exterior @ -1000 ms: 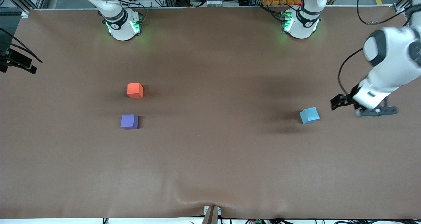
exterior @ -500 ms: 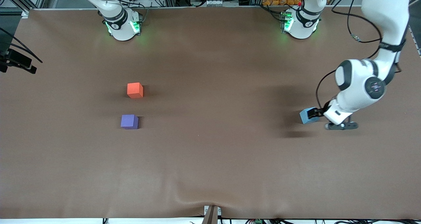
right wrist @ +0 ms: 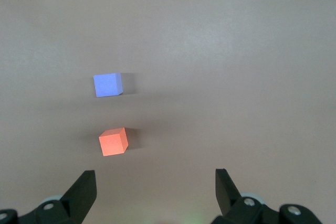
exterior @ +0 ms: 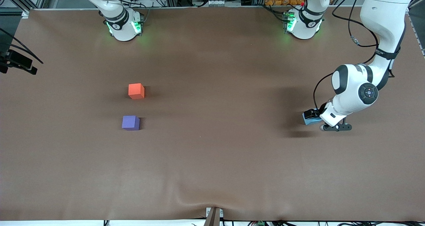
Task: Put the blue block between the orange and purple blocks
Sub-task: 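Close the left gripper on the light-blue block and lift it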
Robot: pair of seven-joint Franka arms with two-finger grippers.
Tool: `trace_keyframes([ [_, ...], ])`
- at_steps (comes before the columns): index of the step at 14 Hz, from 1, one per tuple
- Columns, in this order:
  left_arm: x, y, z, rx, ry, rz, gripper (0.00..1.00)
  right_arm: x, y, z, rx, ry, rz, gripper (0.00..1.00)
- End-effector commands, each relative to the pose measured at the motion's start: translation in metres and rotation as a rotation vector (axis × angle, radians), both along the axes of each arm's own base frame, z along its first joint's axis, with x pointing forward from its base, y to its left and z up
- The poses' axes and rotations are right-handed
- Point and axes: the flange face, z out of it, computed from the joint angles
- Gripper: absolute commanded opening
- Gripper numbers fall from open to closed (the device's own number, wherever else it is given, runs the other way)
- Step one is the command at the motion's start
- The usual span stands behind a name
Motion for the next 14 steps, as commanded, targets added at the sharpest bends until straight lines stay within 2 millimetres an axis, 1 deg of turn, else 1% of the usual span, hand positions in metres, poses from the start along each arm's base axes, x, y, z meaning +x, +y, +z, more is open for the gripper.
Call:
trace_keyframes([
  [1, -0.004, 0.006, -0.009, -0.015, 0.01, 0.006, 1.0, 0.001, 0.002, 0.002, -0.001, 0.004, -0.005, 1.0],
  [2, -0.004, 0.003, -0.012, -0.016, 0.011, 0.004, 1.0, 0.001, 0.002, 0.002, -0.003, 0.004, -0.005, 1.0],
  [3, -0.003, 0.003, -0.013, -0.016, 0.011, 0.004, 0.78, 0.001, 0.003, 0.002, -0.003, 0.004, -0.004, 1.0],
  [5, -0.001, -0.004, -0.012, -0.016, 0.006, -0.014, 0.12, 0.001, 0.003, 0.002, -0.003, 0.004, -0.004, 1.0],
  [6, 0.001, -0.009, -0.009, -0.016, 0.003, -0.025, 0.0, 0.001, 0.004, 0.002, -0.003, 0.004, -0.001, 1.0],
  [7, 0.003, -0.015, -0.002, -0.016, -0.001, -0.041, 0.0, 0.001, 0.004, 0.002, -0.003, 0.004, -0.001, 1.0],
  [9, 0.005, -0.063, 0.026, -0.042, -0.009, -0.11, 0.0, 0.001, 0.004, 0.002, -0.003, 0.004, -0.001, 1.0],
  [11, 0.01, -0.127, 0.051, -0.086, -0.004, -0.189, 0.0, 0.001, 0.004, 0.002, -0.003, 0.004, -0.001, 1.0],
  [13, 0.011, -0.194, 0.067, -0.124, -0.034, -0.258, 0.0, 0.002, 0.004, 0.001, -0.003, 0.006, -0.001, 1.0],
  [14, 0.009, -0.236, 0.075, -0.139, -0.05, -0.29, 0.0, 0.002, 0.004, 0.001, -0.003, 0.006, -0.001, 1.0],
])
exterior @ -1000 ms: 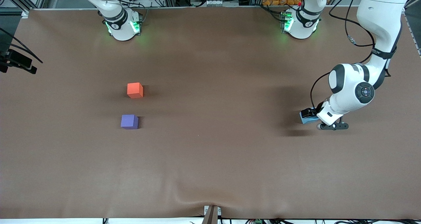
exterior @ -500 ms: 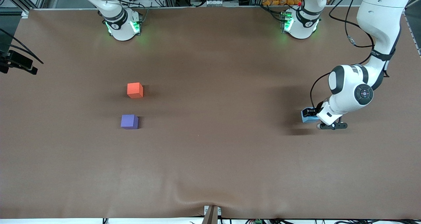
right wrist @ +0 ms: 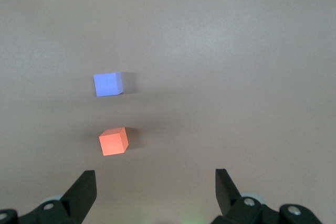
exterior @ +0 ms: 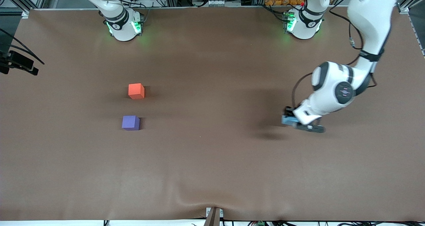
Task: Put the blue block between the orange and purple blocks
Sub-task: 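Close the left gripper on the light-blue block and lift it, then carry the blue block to the table middle with the left gripper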
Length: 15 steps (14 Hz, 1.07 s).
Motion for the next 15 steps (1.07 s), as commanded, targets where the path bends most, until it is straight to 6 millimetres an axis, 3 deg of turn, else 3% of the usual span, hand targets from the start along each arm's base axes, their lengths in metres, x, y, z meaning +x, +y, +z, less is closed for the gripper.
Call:
trace_keyframes([
  [1, -0.006, -0.103, 0.017, -0.05, -0.009, -0.058, 0.0, 0.001, 0.003, 0.003, -0.003, 0.002, -0.003, 1.0],
  [3, -0.023, -0.19, 0.01, -0.081, 0.007, -0.049, 0.0, 0.001, 0.014, 0.002, -0.002, 0.012, 0.011, 1.0],
  [5, -0.039, -0.264, -0.006, -0.105, 0.024, -0.025, 0.0, 0.005, 0.039, -0.008, -0.005, 0.032, 0.007, 1.0],
  [8, -0.06, -0.329, -0.048, -0.054, 0.007, 0.028, 0.0, 0.014, 0.071, -0.021, -0.008, 0.045, 0.054, 1.0],
  [9, -0.067, -0.341, -0.055, -0.018, -0.024, 0.031, 0.05, 0.018, 0.082, -0.026, -0.009, 0.048, 0.072, 1.0],
  [10, -0.068, -0.342, -0.057, 0.013, -0.052, 0.035, 0.68, 0.021, 0.093, -0.032, -0.008, 0.051, 0.091, 1.0],
  [11, -0.071, -0.345, -0.054, 0.026, -0.072, 0.02, 1.0, 0.023, 0.11, -0.038, -0.009, 0.058, 0.12, 1.0],
  [14, -0.055, -0.33, -0.02, 0.026, -0.087, 0.042, 1.0, 0.027, 0.168, -0.058, -0.022, 0.078, 0.161, 1.0],
  [15, -0.043, -0.31, 0.015, 0.056, -0.065, 0.06, 1.0, 0.027, 0.188, -0.067, -0.028, 0.086, 0.164, 1.0],
])
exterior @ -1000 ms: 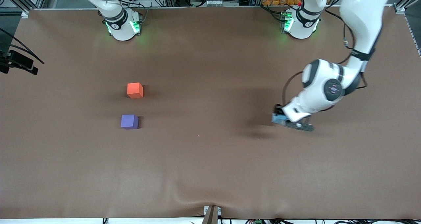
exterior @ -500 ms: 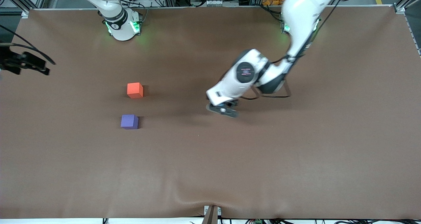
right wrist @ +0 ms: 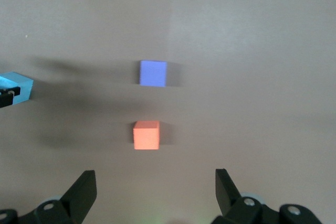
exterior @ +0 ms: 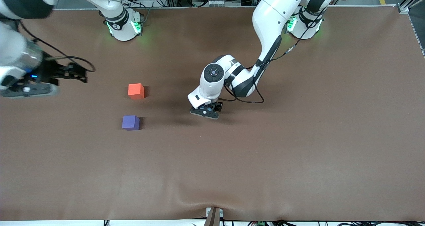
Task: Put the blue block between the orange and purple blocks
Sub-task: 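Carry the blue block to the table middle with the left gripper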
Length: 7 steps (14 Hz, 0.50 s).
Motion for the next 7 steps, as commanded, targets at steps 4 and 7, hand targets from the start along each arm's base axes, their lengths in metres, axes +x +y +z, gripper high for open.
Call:
trace_keyframes([
  [4, 0.085, 0.184, 0.189, 0.115, 0.114, 0.173, 1.0, 0.003, 0.105, -0.041, -0.02, -0.012, 0.06, 1.0],
  [7, 0.111, 0.312, 0.247, 0.146, 0.167, 0.182, 1.0, 0.002, 0.157, -0.073, -0.043, -0.02, -0.006, 1.0],
])
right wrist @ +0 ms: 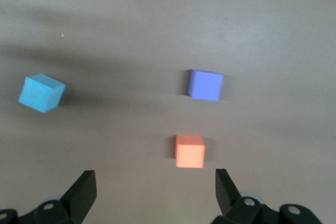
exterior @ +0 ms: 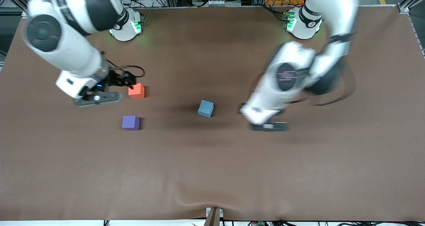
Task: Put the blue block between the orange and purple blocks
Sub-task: 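Open the left gripper and withdraw it while the right gripper approaches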
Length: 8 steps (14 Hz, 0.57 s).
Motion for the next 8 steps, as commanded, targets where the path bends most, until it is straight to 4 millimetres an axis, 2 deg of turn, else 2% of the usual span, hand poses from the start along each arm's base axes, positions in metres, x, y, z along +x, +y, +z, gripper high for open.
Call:
trace_keyframes([
  [1, 0.001, 0.099, 0.037, 0.048, 0.039, 0.013, 1.0, -0.001, 0.044, -0.029, -0.023, -0.008, -0.065, 1.0],
  [3, -0.002, 0.168, 0.073, 0.077, -0.011, 0.069, 1.0, -0.006, 0.081, -0.057, -0.041, -0.014, -0.123, 1.0],
  [4, -0.008, 0.193, 0.088, 0.073, -0.029, 0.066, 1.0, -0.008, 0.099, -0.072, -0.048, -0.018, -0.142, 1.0],
  [7, -0.048, 0.221, 0.122, 0.066, -0.06, 0.087, 1.0, -0.022, 0.157, -0.128, -0.071, -0.035, -0.222, 1.0],
  [8, -0.057, 0.229, 0.13, 0.056, -0.069, 0.101, 1.0, -0.025, 0.169, -0.143, -0.074, -0.042, -0.256, 1.0],
])
